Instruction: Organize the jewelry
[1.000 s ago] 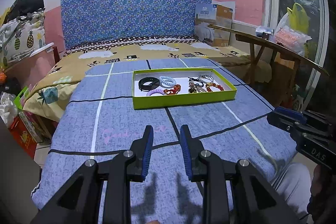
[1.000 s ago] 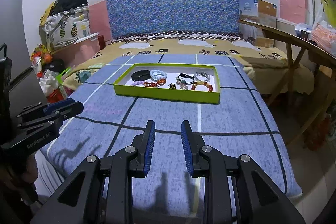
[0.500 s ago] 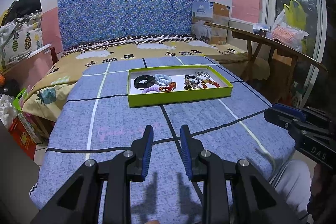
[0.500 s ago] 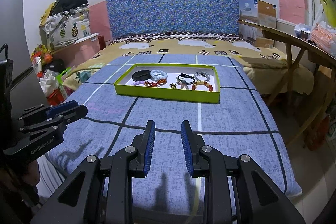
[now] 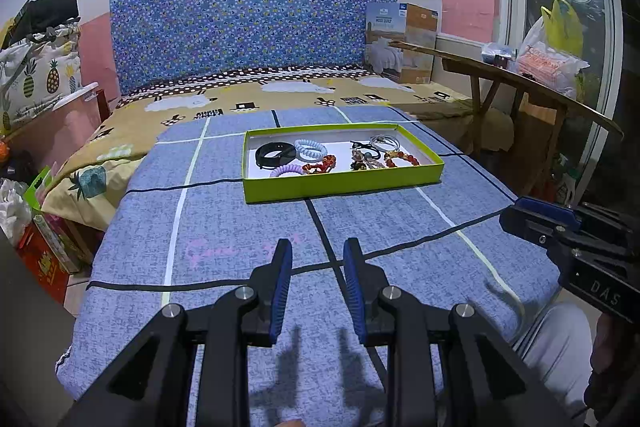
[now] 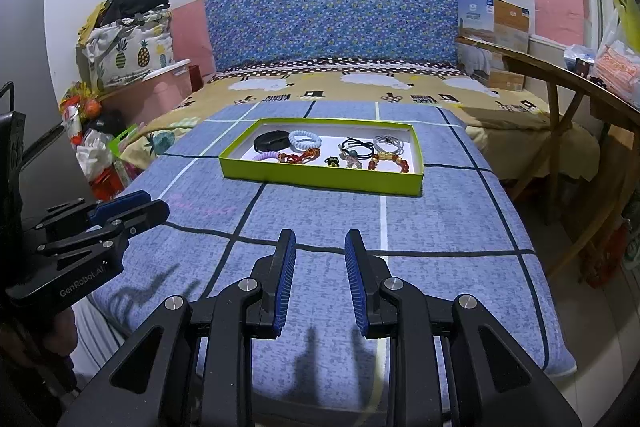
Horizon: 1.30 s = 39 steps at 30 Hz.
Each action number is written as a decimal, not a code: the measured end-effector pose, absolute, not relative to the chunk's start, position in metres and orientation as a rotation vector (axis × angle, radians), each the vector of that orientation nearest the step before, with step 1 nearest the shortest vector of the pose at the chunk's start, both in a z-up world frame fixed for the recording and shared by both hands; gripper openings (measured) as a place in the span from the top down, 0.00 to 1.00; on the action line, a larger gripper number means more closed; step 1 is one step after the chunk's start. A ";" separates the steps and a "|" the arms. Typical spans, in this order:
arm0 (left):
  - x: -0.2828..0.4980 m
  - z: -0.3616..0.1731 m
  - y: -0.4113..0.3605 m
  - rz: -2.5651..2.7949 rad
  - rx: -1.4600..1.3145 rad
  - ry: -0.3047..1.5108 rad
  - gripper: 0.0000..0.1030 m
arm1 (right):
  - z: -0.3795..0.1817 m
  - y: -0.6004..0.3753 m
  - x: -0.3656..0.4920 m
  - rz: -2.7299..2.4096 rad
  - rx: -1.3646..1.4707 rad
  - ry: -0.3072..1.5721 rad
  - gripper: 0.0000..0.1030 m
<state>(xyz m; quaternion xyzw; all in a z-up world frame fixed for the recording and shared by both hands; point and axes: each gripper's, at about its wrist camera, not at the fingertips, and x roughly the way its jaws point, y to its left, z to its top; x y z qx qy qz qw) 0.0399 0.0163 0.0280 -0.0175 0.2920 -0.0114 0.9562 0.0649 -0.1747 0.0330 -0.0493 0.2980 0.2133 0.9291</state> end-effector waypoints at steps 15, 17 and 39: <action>0.039 0.027 0.017 -0.026 -0.037 0.596 0.73 | 0.031 -0.173 0.064 0.437 -0.101 0.613 0.75; 0.040 0.027 0.017 -0.027 -0.037 0.597 0.73 | 0.031 -0.173 0.065 0.438 -0.101 0.616 0.75; 0.040 0.023 0.015 -0.024 -0.033 0.599 0.73 | 0.028 -0.172 0.065 0.439 -0.102 0.618 0.75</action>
